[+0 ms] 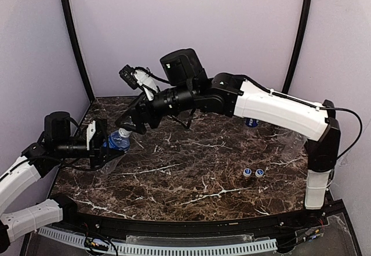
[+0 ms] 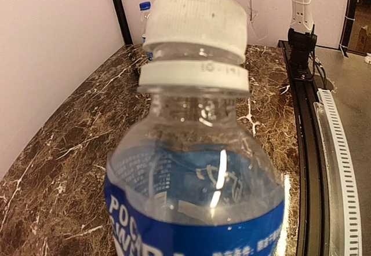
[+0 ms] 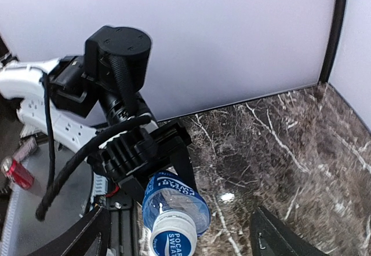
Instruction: Unscrew the bottle caps
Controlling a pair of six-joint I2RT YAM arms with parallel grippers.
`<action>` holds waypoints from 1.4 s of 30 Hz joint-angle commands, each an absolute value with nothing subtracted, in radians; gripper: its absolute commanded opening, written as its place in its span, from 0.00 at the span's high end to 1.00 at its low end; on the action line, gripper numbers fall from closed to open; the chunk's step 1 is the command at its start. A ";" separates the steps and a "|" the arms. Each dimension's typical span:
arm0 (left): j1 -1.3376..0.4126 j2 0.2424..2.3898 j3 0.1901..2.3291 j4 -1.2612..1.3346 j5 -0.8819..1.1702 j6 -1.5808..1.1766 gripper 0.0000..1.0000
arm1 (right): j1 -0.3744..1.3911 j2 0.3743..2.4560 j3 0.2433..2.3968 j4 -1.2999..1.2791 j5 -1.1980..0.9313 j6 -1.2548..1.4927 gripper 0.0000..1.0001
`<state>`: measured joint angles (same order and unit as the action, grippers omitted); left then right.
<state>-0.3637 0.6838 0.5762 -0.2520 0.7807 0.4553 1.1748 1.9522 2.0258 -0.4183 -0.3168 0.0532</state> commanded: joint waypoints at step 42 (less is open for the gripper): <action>-0.361 0.696 0.627 -0.777 0.935 0.921 0.64 | 1.291 1.824 1.832 -0.728 -0.341 -1.138 1.00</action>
